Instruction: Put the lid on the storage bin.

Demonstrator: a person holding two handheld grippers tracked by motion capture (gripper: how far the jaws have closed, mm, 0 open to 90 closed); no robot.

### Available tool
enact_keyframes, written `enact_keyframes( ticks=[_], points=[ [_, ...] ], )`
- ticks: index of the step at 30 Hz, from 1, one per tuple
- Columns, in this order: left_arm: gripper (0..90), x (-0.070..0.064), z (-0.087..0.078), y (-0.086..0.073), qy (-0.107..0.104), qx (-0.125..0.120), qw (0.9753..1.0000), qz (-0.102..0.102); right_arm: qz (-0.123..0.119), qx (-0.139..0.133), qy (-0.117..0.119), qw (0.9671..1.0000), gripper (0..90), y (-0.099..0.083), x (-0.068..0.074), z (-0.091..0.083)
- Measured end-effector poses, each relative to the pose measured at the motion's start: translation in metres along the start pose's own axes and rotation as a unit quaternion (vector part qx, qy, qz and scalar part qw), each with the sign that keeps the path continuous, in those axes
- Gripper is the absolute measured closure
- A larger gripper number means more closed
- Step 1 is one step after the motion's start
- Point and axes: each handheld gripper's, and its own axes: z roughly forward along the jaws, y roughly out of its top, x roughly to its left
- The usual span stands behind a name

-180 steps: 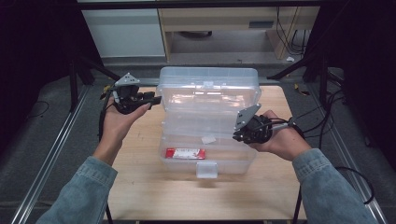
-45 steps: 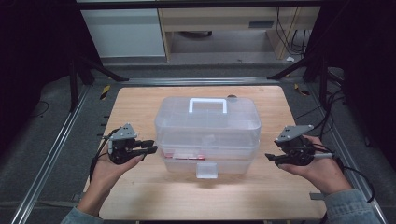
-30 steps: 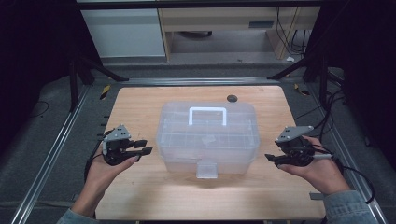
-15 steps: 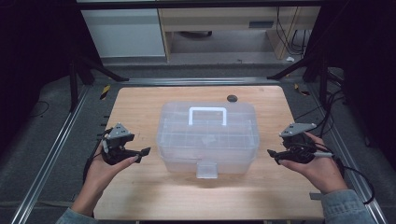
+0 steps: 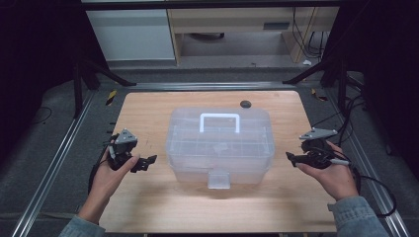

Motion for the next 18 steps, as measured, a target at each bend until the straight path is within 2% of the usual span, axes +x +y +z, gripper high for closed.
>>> enact_keyframes(
  ticks=[3,6,13,18],
  points=[
    [3.2,0.002,0.009,-0.003,0.007,0.006,1.0,0.002,0.011,0.007,-0.005,0.9999,37.4,-0.005,-0.003,0.01],
    [3.2,0.009,0.018,-0.008,0.015,0.013,0.9997,-0.013,0.024,0.014,-0.007,0.9996,40.8,-0.009,-0.006,0.021],
    [4.1,0.026,0.036,-0.021,0.042,0.031,0.9982,-0.03,0.049,0.044,-0.008,0.9978,42.1,-0.015,-0.019,0.054],
    [4.5,0.034,0.053,-0.026,0.055,0.044,0.997,-0.034,0.091,0.042,-0.003,0.995,41.9,-0.013,-0.034,0.078]
  ],
)
